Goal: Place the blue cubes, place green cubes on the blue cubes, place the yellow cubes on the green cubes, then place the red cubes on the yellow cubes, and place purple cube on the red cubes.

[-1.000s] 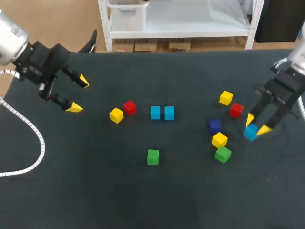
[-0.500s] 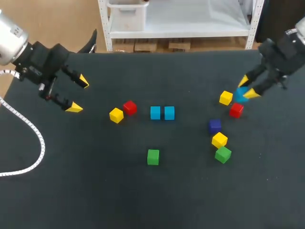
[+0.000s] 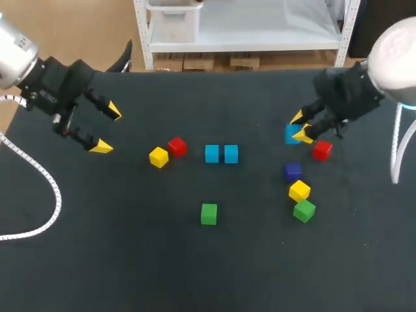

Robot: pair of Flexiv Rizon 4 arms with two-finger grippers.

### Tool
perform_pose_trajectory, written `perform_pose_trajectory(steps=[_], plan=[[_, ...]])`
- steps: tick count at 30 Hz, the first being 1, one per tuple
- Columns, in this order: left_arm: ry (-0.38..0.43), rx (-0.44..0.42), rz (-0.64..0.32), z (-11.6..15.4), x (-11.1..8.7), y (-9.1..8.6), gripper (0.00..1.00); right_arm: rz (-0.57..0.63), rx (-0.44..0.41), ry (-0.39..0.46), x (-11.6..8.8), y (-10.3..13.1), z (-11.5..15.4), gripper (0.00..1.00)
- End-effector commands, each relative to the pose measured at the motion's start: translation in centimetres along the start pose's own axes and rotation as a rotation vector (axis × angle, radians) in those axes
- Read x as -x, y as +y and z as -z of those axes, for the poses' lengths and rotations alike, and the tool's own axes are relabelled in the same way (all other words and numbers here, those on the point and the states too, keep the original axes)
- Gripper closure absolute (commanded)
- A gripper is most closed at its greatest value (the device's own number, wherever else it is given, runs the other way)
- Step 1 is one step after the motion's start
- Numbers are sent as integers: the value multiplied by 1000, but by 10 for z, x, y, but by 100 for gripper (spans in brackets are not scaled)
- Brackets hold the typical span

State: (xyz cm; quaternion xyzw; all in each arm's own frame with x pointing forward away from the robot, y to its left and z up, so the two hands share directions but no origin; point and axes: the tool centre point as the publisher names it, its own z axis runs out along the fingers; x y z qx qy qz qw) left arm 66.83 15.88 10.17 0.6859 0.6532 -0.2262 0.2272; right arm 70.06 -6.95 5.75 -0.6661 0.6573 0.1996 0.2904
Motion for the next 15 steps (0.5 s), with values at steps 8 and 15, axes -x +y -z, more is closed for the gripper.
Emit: perform_pose_trajectory(steps=[8, 15], plan=[[-2, 1, -3, 0, -1, 0, 0, -26, 27, -25, 1, -13, -47, 100], [-2, 1, -3, 0, -1, 0, 0, -31, 34, -28, 8, -12, -65, 100]])
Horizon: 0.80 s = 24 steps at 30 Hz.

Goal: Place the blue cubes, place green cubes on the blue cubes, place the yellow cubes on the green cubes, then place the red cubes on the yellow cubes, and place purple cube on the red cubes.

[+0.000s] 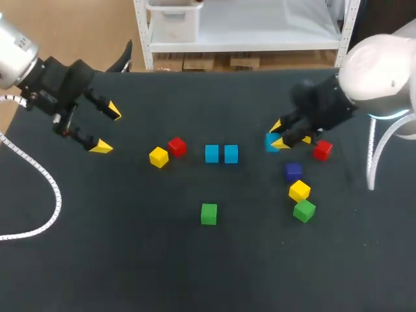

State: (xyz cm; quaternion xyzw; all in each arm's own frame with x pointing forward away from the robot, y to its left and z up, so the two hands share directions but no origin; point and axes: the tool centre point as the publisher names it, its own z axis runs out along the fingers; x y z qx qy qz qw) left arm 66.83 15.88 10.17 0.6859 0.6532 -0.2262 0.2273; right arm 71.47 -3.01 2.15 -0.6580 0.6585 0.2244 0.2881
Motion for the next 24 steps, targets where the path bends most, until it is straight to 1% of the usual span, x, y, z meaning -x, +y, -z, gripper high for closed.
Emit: perform_pose_trajectory(steps=[1, 6, 16, 24], plan=[[-2, 1, -3, 0, -1, 0, 0, -4, 1, 6, 3, -3, -12, 100], [-2, 1, -3, 0, -1, 0, 0, -21, 2, 31, 6, 2, -18, 100], [-2, 1, -3, 0, -1, 0, 0, -33, 5, 34, 13, 11, -27, 100], [-2, 1, -3, 0, -1, 0, 0, -33, 24, 33, 19, 16, -37, 100]])
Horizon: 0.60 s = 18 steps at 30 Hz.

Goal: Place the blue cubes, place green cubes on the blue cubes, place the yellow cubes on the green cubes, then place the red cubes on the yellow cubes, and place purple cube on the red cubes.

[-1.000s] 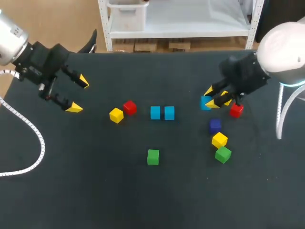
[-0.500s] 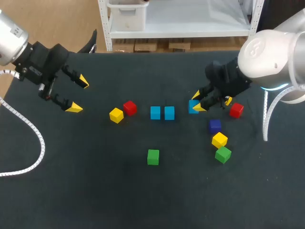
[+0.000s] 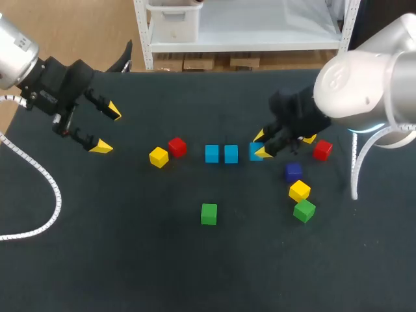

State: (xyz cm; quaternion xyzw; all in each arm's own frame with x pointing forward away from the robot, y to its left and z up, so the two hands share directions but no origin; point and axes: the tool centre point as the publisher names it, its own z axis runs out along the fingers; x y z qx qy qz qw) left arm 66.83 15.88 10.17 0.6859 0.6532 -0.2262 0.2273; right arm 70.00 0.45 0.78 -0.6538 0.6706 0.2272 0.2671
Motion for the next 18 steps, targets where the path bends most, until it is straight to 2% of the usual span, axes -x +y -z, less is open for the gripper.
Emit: perform_pose_trajectory(steps=[1, 18], plan=[[-2, 1, -3, 0, -1, 0, 0, 0, 1, 3, 4, -1, -5, 100], [-2, 1, -3, 0, -1, 0, 0, 1, 12, 10, 2, 2, -13, 100]])
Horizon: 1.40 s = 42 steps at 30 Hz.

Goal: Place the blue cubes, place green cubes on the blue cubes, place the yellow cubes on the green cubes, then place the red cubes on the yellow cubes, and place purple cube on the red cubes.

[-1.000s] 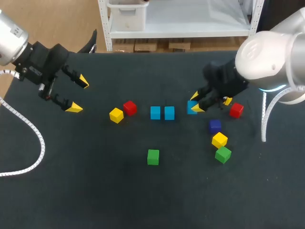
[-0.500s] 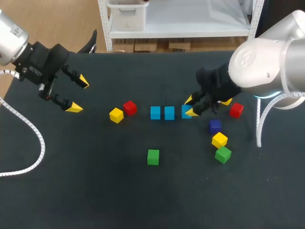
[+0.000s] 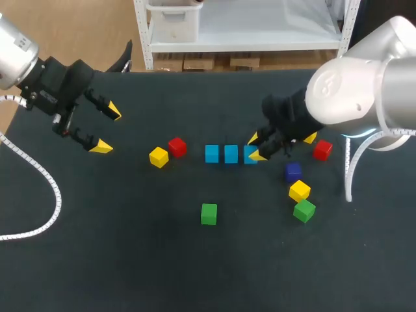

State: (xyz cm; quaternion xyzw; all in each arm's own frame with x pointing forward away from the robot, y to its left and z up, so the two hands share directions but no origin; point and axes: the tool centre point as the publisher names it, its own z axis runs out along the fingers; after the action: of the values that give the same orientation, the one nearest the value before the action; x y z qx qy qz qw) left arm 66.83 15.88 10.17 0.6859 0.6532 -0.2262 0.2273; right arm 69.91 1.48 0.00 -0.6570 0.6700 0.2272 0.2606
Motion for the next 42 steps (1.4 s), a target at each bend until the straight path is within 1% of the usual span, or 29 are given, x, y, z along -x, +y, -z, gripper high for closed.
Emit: perform_pose_trajectory(steps=[1, 14, 31, 33, 36, 42], plan=[[-2, 1, -3, 0, -1, 0, 0, -2, 3, 0, 0, 0, -1, 100], [-2, 1, -3, 0, -1, 0, 0, 10, -2, -2, -2, -8, -2, 100], [-2, 1, -3, 0, -1, 0, 0, -2, 6, -6, 1, -9, -4, 100], [-2, 1, -3, 0, -1, 0, 0, -3, 6, -5, 0, -9, -4, 98], [-2, 1, -3, 0, -1, 0, 0, -4, 5, -3, -1, -9, -3, 100], [-2, 1, -3, 0, -1, 0, 0, -6, 4, -3, -2, -8, -3, 100]])
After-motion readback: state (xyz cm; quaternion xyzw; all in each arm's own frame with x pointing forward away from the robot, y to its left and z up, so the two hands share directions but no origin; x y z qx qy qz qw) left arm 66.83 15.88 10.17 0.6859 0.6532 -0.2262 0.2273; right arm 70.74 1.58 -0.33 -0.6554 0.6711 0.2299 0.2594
